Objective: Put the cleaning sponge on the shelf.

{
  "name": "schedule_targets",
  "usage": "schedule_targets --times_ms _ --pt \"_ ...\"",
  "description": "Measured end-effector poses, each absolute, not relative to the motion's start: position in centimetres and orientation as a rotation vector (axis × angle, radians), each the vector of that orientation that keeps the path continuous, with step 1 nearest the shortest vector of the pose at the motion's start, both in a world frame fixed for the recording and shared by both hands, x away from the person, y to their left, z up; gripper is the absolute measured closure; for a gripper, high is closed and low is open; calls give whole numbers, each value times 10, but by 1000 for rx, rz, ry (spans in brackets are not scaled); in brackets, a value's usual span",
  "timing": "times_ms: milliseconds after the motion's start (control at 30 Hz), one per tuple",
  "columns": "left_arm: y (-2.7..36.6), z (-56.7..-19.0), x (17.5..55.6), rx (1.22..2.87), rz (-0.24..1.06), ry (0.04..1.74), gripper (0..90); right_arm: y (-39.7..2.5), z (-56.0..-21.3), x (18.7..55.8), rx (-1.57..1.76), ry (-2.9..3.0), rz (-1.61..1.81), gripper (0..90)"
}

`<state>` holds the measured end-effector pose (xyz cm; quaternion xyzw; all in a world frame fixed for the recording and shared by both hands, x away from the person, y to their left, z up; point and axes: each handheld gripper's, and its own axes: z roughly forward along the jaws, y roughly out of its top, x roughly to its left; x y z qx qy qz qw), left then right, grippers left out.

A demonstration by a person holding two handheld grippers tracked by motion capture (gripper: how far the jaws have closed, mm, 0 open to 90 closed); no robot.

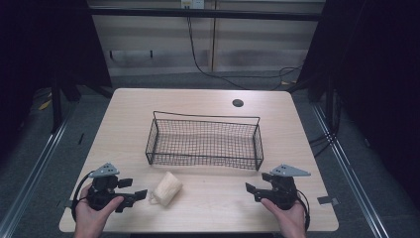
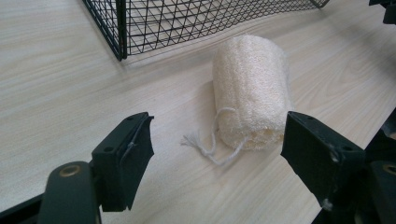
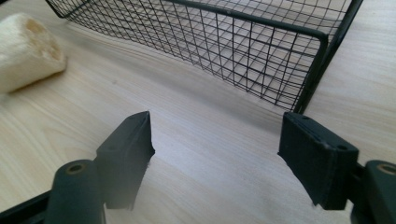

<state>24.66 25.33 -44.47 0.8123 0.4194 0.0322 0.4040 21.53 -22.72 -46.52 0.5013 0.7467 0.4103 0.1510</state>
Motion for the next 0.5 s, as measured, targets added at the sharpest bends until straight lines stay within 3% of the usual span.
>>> schedule_targets --times_ms 200,400,500 --pt "255 -445 246 2025 82 1079 225 -230 -465 215 1458 2143 1176 204" --pt "255 -444 246 2033 85 1076 223 -231 -465 215 1458 2153 1180 209" --pt "253 -439 242 2040 115 1046 268 -232 -464 215 1466 2145 1184 209"
